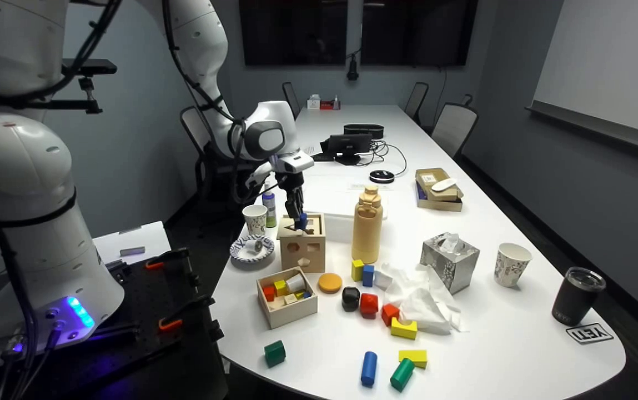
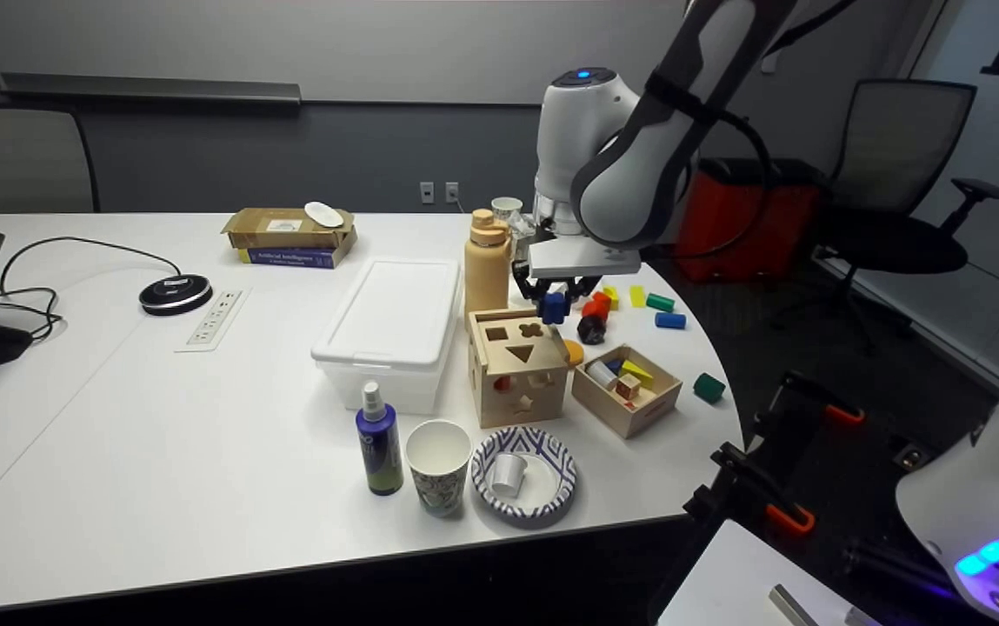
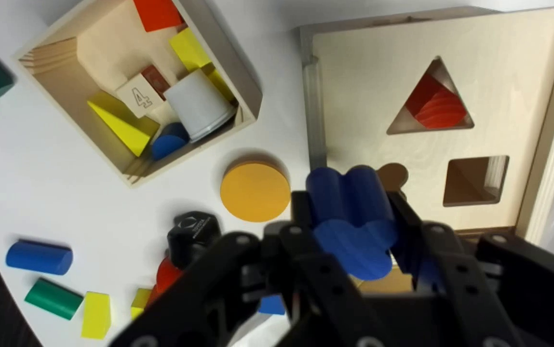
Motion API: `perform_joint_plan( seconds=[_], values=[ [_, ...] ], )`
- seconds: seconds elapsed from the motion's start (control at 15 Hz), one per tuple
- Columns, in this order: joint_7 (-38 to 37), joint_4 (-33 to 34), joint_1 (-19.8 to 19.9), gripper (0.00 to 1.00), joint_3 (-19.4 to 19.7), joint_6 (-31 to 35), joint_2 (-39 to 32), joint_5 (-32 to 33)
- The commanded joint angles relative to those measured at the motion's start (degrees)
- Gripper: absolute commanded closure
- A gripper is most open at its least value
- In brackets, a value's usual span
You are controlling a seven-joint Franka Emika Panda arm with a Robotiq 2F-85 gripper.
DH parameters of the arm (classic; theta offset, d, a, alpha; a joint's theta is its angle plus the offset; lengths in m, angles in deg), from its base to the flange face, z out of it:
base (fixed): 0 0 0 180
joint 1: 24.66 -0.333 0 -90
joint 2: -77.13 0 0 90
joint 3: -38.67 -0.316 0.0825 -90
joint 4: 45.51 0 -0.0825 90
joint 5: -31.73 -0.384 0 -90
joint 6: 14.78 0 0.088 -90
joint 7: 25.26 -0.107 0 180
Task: Pick up the blue object and put it in the box
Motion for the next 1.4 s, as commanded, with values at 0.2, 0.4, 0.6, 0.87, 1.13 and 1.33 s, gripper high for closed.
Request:
perform_joint_plan(
  seconds=[0.2,0.4,0.6,0.87,1.13,1.33],
  values=[
    [1.8,4.4,1.4,0.84,0.0,5.5,-6.1,-0.5],
    [2.5,5.7,1.0,0.84,0.0,6.5,-8.1,-1.4],
    [3.8,6.4,0.7,0.84,-0.2,6.9,-8.9,-2.1],
    [5.0,6.9,0.6,0.84,-0.5,7.1,-9.6,-2.9],
    [6.3,6.2,0.6,0.84,-1.3,6.5,-9.0,-4.3],
    [7.1,6.0,0.2,0.84,-1.8,6.5,-8.8,-5.1]
  ],
)
